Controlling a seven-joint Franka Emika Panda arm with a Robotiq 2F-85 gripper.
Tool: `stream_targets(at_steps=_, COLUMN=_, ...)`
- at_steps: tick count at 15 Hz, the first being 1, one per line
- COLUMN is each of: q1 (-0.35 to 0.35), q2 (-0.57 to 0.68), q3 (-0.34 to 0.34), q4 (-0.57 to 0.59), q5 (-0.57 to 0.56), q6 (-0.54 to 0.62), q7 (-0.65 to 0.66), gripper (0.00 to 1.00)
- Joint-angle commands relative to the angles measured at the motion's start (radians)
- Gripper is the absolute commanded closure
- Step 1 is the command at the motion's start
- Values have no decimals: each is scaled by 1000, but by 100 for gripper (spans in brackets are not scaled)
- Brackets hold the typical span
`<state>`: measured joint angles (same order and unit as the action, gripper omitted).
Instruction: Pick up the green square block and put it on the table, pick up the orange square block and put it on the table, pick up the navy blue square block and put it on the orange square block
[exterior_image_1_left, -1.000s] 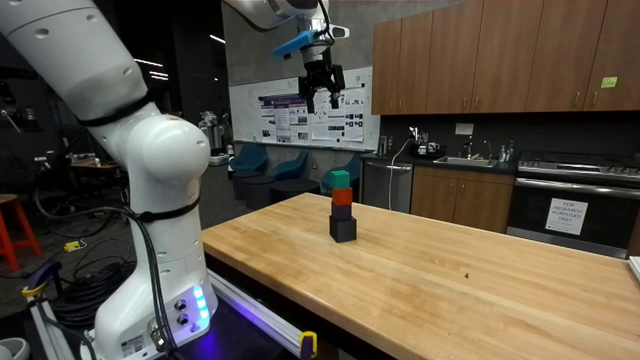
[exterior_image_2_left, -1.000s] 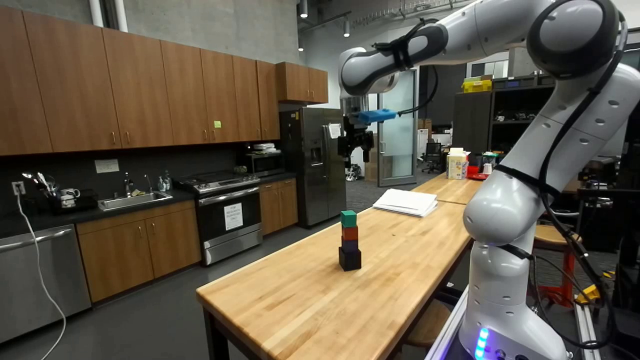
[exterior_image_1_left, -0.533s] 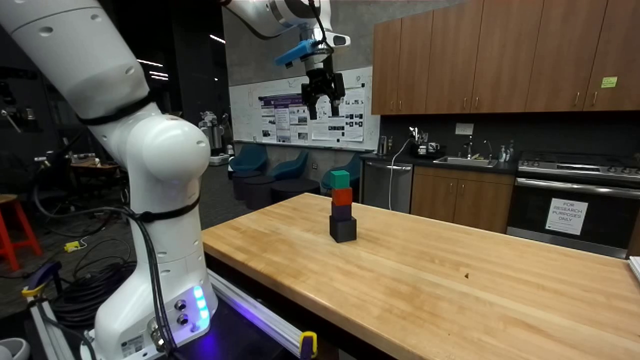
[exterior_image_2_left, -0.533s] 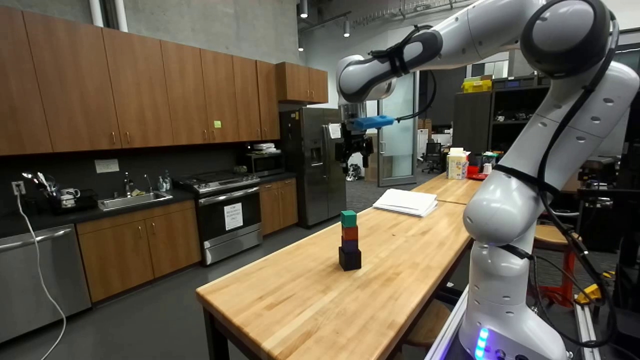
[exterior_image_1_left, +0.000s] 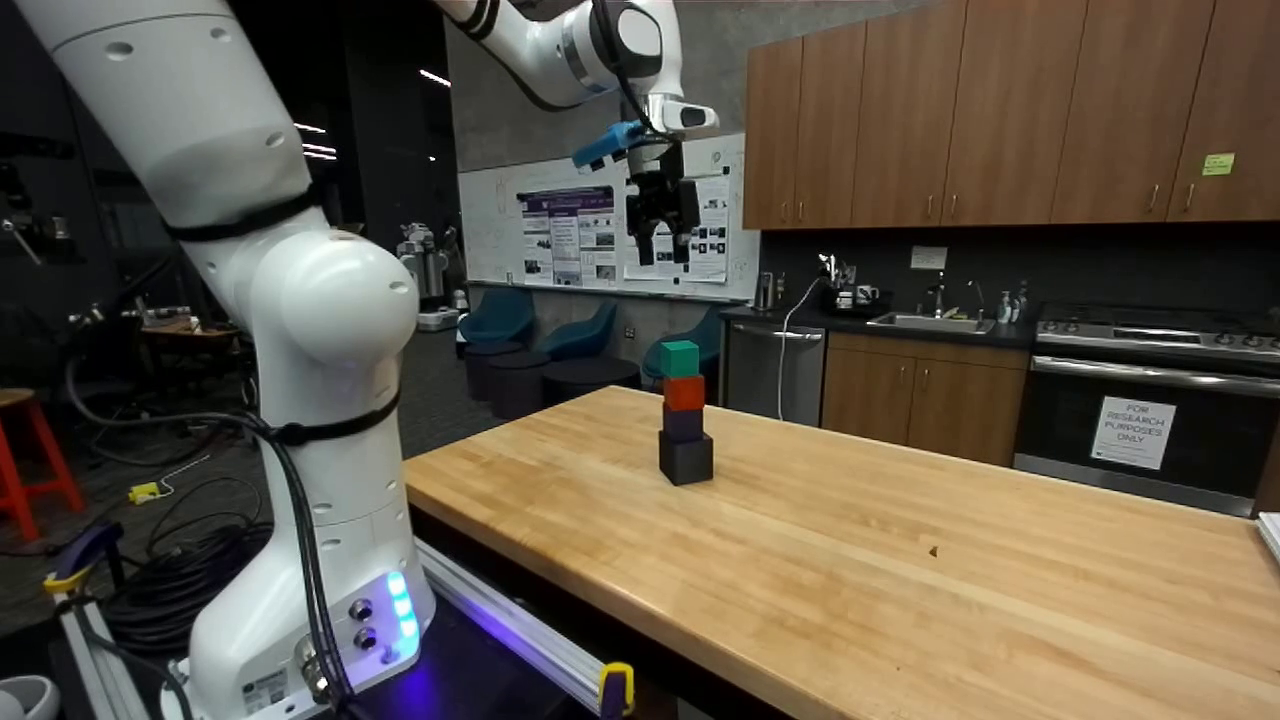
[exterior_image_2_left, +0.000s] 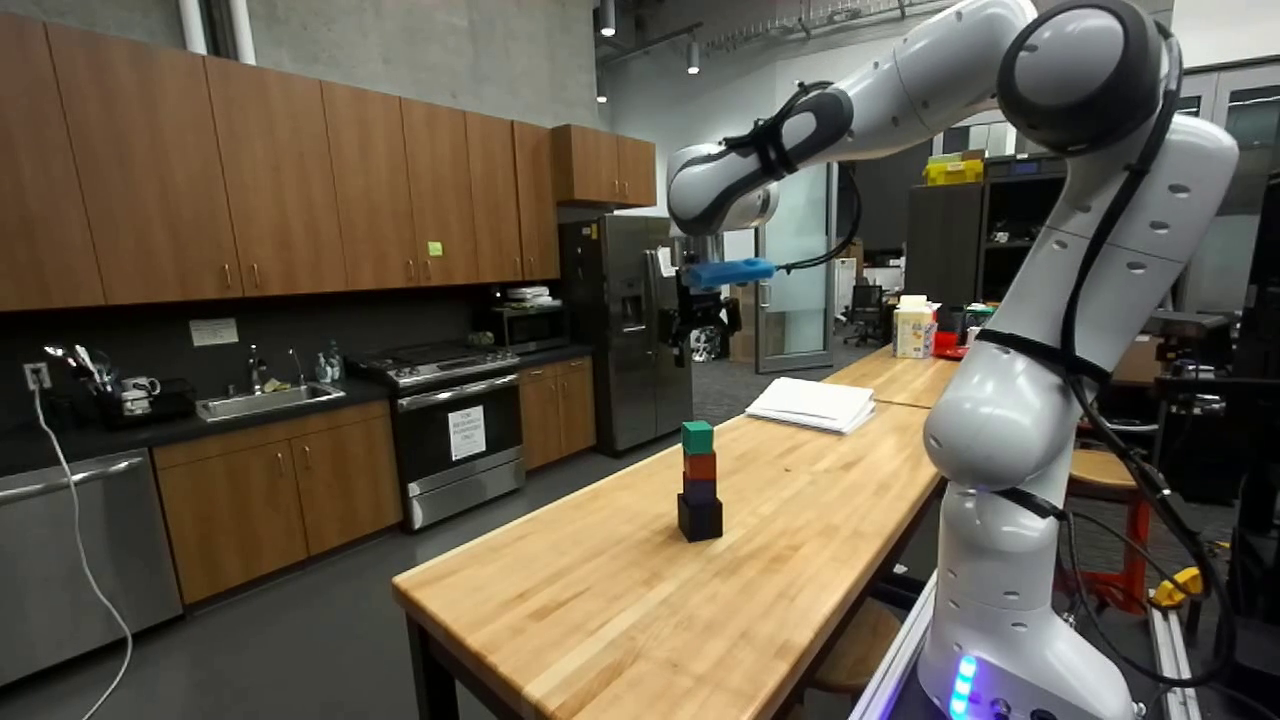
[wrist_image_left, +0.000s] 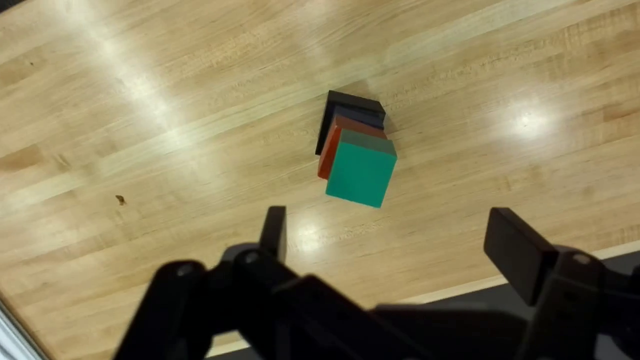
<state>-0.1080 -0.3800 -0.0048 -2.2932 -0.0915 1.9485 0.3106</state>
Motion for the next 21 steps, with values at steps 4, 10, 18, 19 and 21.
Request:
stream_targets(at_steps=4, q1=-13, q2=69, q3=-19, q4=-15, q5=50, q6=68, q7=61, gripper=0)
stream_targets(at_steps=10, q1=-21, q2=110, q3=-36, q4=-40, q5=54, q6=140, q7=75, gripper=0)
stream_targets(at_steps=18, q1=-16, q2=170, q3=-37, q4=-69, q5=54, q6=258, q7=79, gripper=0)
stream_targets(at_steps=19, q1=-15, q2=179, q3=-38, q4=-72, q5=56, q6=268, q7=79, gripper=0)
stream_targets(at_steps=21, q1=-16, q2=197, q3=-39, q4=-74, q5=55, q6=281, q7=79, gripper=0)
